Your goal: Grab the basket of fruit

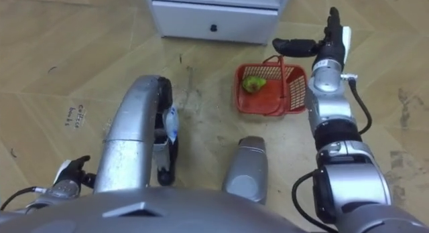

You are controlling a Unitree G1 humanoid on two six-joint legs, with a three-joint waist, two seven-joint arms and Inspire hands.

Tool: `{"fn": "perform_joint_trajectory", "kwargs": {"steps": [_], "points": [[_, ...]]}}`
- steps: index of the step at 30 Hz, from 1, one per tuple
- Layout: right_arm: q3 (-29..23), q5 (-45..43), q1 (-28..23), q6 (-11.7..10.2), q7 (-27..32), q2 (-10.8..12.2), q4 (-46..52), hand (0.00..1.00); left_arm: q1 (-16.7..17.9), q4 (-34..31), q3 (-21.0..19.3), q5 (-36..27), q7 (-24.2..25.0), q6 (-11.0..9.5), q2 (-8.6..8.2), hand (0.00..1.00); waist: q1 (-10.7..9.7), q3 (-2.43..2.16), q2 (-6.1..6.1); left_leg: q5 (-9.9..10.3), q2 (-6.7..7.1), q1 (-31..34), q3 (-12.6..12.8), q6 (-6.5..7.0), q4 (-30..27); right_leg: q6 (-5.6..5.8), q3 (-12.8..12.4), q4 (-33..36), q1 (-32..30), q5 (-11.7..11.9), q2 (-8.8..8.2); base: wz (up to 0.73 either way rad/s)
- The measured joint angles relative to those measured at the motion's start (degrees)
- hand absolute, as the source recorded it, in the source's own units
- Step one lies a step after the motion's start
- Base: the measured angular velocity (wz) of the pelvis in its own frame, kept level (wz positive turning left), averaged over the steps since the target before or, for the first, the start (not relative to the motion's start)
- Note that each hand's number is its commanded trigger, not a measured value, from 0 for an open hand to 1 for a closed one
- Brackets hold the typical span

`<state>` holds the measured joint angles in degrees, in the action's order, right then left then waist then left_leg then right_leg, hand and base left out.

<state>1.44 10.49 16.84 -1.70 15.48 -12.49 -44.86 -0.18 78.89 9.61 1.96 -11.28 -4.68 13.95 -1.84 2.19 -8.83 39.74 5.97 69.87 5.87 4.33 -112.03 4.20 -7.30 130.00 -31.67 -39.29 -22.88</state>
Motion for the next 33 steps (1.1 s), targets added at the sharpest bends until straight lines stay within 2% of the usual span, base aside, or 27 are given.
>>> {"fn": "perform_joint_trajectory", "kwargs": {"steps": [2,5,6,7,8,9,10,11,15,17,18,19,20,25,29,33], "points": [[0.1,0.6,0.0,0.1,0.0,-0.1,0.1,0.0,0.5,0.0,1.2,-0.3,-0.5,-0.4,-0.08,0.0,-0.6,-0.02,-0.18,-0.3,0.95,0.3,-0.1,-0.6,-1.3,-0.09,-0.6,0.9,0.7,-0.1,-0.02,-0.01],[0.6,0.9,-0.2,0.5,-0.1,0.1,0.1,0.0,2.4,-0.1,3.9,-0.2,-0.4,-0.6,-0.18,0.0,-1.1,-0.18,-0.39,-0.5,0.95,0.6,-0.2,-0.97,-3.9,-0.12,-1.7,2.3,1.9,-1.1,0.96,-0.11],[1.4,0.8,-0.2,0.5,-0.1,0.1,0.0,0.0,3.4,-0.1,4.3,-0.2,-0.4,-0.6,-0.32,0.0,-1.1,-0.14,-0.49,-1.0,0.98,0.8,-0.5,-1.92,-5.2,-0.37,-2.3,2.9,2.6,-1.5,1.61,-0.2],[1.9,0.5,-0.5,0.5,-0.1,0.2,-0.2,0.0,4.2,-0.1,4.2,-0.2,-0.3,-0.5,-0.57,0.0,-1.2,0.09,-0.38,-1.5,0.71,1.3,-1.0,-2.94,-6.9,-0.28,-2.3,3.7,3.6,-2.2,2.13,-0.21],[2.0,0.4,-0.6,0.5,-0.1,-0.1,-0.2,0.0,4.3,-0.1,4.1,-0.3,-0.2,-0.5,-0.87,0.0,-1.0,-0.23,0.32,-1.7,0.6,1.7,-1.7,-3.35,-7.5,-0.34,-2.1,3.7,3.7,-2.1,2.87,-0.13],[2.3,0.5,-0.7,0.6,-0.1,0.2,-0.6,0.0,4.3,-0.2,4.1,-0.3,0.1,-0.7,-1.15,0.0,-0.8,-0.09,0.37,-2.8,1.28,2.4,-2.8,-5.25,-7.7,-0.31,-2.0,3.8,3.5,-2.1,3.29,-0.04],[3.0,0.5,-0.9,0.6,-0.3,0.3,-1.6,0.0,4.2,-0.3,4.3,-0.4,0.8,-0.7,-1.23,0.0,-0.9,-0.04,0.24,-3.8,1.75,2.8,-3.0,-5.39,-7.7,-0.3,-1.6,3.6,3.6,-2.1,3.37,0.05],[3.2,0.5,-1.0,0.6,-0.4,0.3,-1.8,0.0,4.0,-0.3,4.5,-0.6,0.9,-0.8,-1.33,0.0,-0.9,-0.04,0.23,-3.9,1.82,2.9,-3.1,-5.4,-7.6,-0.3,-1.5,3.6,3.6,-2.1,3.53,0.16],[4.4,0.4,-2.0,0.6,-2.1,0.4,-2.5,0.0,2.7,-1.1,4.8,-1.4,1.4,-0.8,-1.23,0.0,-0.6,0.01,0.39,-3.9,1.01,3.8,-3.3,-5.4,-6.2,0.17,-0.1,3.9,2.3,-2.3,3.9,0.18],[5.1,0.5,-2.0,0.6,-2.5,0.4,-3.7,0.0,2.5,-1.1,5.4,-1.4,1.6,-0.7,-1.23,0.0,0.0,-0.02,0.44,-3.9,0.67,3.9,-3.3,-5.41,-5.8,0.17,-0.2,4.4,1.7,-2.3,4.18,0.0],[5.6,0.6,-2.1,0.6,-2.5,0.4,-4.6,0.0,2.4,-1.1,5.6,-1.4,1.7,-0.7,-1.25,0.0,0.5,0.15,0.75,-3.8,0.53,4.0,-3.5,-5.41,-5.6,0.15,-0.1,4.8,1.4,-2.4,4.57,-0.06],[6.4,0.7,-2.1,0.6,-2.5,0.4,-5.7,0.0,2.5,-1.1,6.2,-1.4,1.7,-0.7,-1.24,0.0,1.0,-0.01,1.18,-3.9,0.21,4.4,-3.8,-5.42,-5.5,0.17,-0.2,5.3,0.7,-2.4,5.21,-0.07],[6.8,1.0,-2.1,0.7,-2.5,0.4,-6.2,0.0,2.5,-1.2,6.4,-1.4,1.7,-0.7,-1.24,0.0,1.2,0.07,1.35,-3.9,0.12,4.5,-4.0,-5.42,-5.4,0.23,-0.2,5.5,0.4,-2.5,5.44,-0.06],[8.6,4.1,-2.4,1.5,-3.8,0.4,-8.7,0.0,2.5,-1.2,6.4,-4.0,1.6,-0.9,-1.43,0.0,2.5,0.2,1.78,-3.9,-0.27,5.8,-4.3,-5.43,-3.9,0.15,-0.4,7.2,-2.2,-2.8,5.92,0.01],[8.6,5.5,-2.3,1.6,-4.1,0.4,-8.9,0.0,2.7,-1.2,6.5,-6.4,1.5,-0.9,-1.43,0.0,2.6,0.19,2.04,-3.9,-0.27,6.7,-4.3,-5.45,-3.3,0.12,-0.5,8.0,-3.6,-2.8,6.01,0.05],[8.6,5.7,-1.8,1.6,-4.7,0.1,-11.6,0.0,2.2,-1.0,8.6,-6.5,1.6,-0.9,-1.53,0.0,3.4,0.24,2.63,-3.9,-0.32,7.1,-4.1,-5.45,-3.0,0.12,-0.6,8.6,-4.4,-2.8,6.07,0.01]]}}
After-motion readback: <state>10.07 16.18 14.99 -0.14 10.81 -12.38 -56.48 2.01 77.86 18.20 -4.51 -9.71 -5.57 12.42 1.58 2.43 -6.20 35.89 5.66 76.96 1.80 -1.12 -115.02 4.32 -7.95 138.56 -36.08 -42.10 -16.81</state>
